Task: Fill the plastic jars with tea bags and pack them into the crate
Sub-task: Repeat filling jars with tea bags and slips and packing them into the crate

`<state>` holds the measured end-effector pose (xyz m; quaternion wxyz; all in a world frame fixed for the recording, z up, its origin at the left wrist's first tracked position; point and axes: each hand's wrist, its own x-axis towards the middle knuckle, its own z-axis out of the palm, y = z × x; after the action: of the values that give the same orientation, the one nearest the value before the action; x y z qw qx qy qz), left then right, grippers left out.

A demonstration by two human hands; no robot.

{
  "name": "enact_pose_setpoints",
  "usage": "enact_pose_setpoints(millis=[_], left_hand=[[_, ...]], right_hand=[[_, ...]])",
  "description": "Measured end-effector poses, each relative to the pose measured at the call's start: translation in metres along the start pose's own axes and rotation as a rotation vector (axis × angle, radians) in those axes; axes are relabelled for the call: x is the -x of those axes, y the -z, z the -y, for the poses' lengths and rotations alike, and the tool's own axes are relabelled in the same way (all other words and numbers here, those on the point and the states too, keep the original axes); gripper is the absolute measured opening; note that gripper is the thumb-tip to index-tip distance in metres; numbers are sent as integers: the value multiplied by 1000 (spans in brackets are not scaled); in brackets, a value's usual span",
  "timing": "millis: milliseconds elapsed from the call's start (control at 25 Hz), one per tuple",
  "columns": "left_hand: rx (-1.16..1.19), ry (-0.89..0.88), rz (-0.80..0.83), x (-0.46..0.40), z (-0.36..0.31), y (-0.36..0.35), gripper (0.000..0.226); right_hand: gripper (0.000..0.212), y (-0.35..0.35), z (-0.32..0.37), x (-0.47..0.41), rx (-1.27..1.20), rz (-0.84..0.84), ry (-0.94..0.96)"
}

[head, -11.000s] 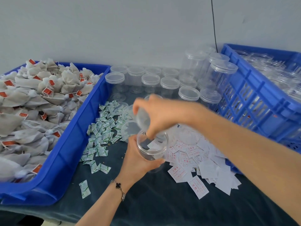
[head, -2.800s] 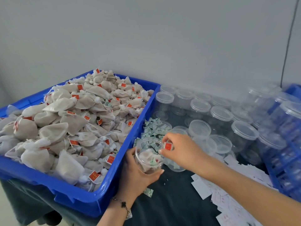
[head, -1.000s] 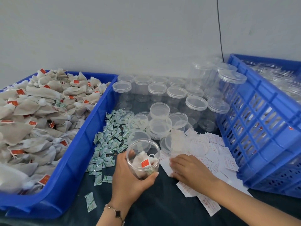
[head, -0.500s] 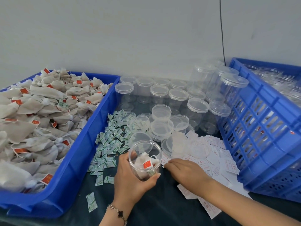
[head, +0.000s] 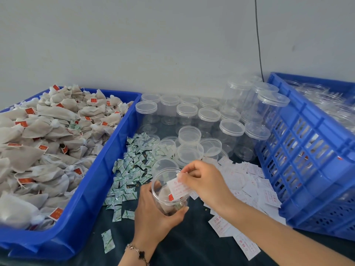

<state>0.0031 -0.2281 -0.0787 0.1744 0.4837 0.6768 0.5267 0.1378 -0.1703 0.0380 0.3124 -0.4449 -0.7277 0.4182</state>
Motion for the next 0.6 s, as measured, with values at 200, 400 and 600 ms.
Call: enact_pose_setpoints(millis=[200,400,600], left_hand=[[21,40,9,-1,-2,3,90],[53,38,-7,0,-14,6,85],[11,-196,1,-13,-93,-4,94]], right_hand=[[14,-10,-2,-15,345,31,194],[33,10,-7,-1,353,-20,263],[18,69,15,28,301,-119,222]])
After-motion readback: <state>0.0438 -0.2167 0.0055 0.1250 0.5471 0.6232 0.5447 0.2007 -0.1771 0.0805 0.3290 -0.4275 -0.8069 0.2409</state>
